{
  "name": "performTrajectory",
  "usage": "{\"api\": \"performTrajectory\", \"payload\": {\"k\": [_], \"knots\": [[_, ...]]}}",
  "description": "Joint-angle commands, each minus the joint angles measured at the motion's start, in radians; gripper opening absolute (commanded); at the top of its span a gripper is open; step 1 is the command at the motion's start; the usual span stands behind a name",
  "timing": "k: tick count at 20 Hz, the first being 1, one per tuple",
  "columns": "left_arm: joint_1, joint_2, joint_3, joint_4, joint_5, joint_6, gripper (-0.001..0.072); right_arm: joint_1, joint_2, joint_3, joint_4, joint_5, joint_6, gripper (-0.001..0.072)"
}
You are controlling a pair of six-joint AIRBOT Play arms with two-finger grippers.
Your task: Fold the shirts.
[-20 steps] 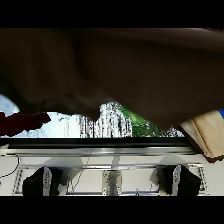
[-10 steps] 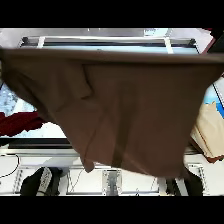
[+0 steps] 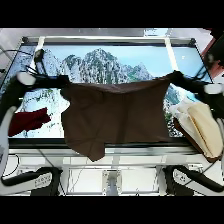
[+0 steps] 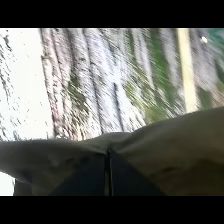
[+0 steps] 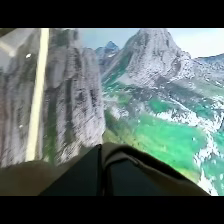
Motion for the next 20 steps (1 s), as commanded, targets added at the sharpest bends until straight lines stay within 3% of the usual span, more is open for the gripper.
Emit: {"api": "performTrajectory", "payload": {"k": [1, 4, 5, 6, 7, 8, 13, 16, 20], "knots": [[-0.046, -0.193, 0.035, 0.062, 0.234, -0.12, 0.0009, 0.141, -0.175, -0.01, 0.022, -0.409, 0.0, 0.0023], [-0.046, -0.258, 0.12, 0.028, 0.234, -0.12, 0.001, 0.177, -0.259, -0.011, 0.108, -0.563, 0.0, 0.0026], [-0.045, -0.258, 0.149, 0.021, 0.233, -0.119, 0.0082, 0.177, -0.264, -0.01, 0.122, -0.575, 0.015, 0.0047], [-0.045, -0.255, 0.188, 0.021, 0.219, -0.119, 0.0296, 0.174, -0.261, -0.01, 0.123, -0.587, 0.039, 0.0147], [-0.045, -0.249, 0.242, 0.022, 0.194, -0.119, 0.0549, 0.171, -0.255, -0.002, 0.123, -0.602, 0.052, 0.036], [-0.039, -0.24, 0.3, 0.022, 0.158, -0.118, 0.0644, 0.161, -0.246, 0.013, 0.122, -0.597, 0.052, 0.0434], [0.056, -0.071, 0.512, 0.13, -0.271, -0.013, 0.0643, 0.044, -0.102, 0.047, 0.006, -0.425, 0.051, 0.0431], [0.119, 0.089, 0.486, 0.33, -0.497, -0.002, 0.0643, -0.077, 0.006, 0.047, -0.135, -0.113, 0.052, 0.0428], [0.255, 0.368, 0.114, 0.315, -0.534, -0.009, 0.0643, -0.246, 0.084, 0.037, -0.306, 0.347, 0.092, 0.0428]]}}
